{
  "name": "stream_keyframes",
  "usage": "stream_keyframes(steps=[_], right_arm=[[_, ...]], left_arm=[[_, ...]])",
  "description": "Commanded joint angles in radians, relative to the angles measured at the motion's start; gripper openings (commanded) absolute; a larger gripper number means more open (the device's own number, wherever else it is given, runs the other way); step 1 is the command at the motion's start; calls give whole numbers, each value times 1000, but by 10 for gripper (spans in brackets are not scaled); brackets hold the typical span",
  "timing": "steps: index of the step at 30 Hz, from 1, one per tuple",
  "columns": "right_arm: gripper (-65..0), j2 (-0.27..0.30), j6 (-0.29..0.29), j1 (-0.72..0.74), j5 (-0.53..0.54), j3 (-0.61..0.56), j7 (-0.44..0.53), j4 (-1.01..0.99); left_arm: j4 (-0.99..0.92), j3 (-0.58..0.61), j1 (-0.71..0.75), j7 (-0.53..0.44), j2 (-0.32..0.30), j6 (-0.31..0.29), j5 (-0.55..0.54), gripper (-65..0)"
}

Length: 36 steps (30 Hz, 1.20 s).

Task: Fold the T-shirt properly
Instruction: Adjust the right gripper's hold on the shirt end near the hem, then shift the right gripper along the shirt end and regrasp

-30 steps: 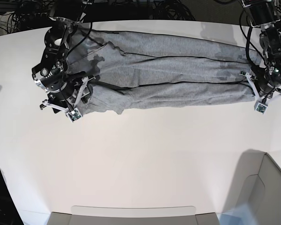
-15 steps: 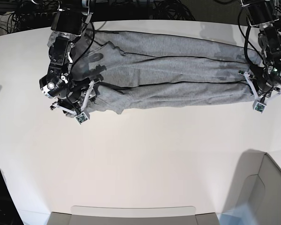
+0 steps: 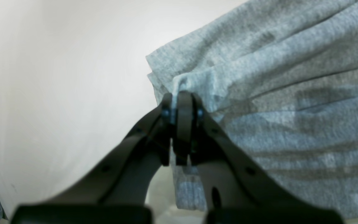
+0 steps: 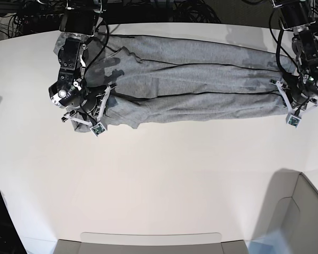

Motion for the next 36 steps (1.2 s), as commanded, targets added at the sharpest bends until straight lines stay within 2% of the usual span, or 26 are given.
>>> stream_keyframes(steps=[1, 11, 19, 24, 32, 36], right_arm=[[-650, 3, 11, 10, 11, 4, 14, 44], [-650, -8, 11, -62, 43, -1, 13, 356], [-650, -3, 11, -148, 43, 9, 13, 394], [-650, -9, 11, -206, 48, 67, 14, 465], [-650, -42, 11, -200, 40, 259, 10, 491], [-650, -23, 11, -206, 40, 282, -75, 491]], left_arm=[[16, -4, -16, -4, -20, 2, 2, -650], [16, -6, -17, -4, -20, 2, 2, -650], [16, -9, -17, -4, -20, 2, 2, -650], [16, -11, -17, -4, -20, 2, 2, -650], [16, -11, -17, -3, -20, 2, 2, -650], [16, -11, -17, -3, -20, 2, 2, -650]])
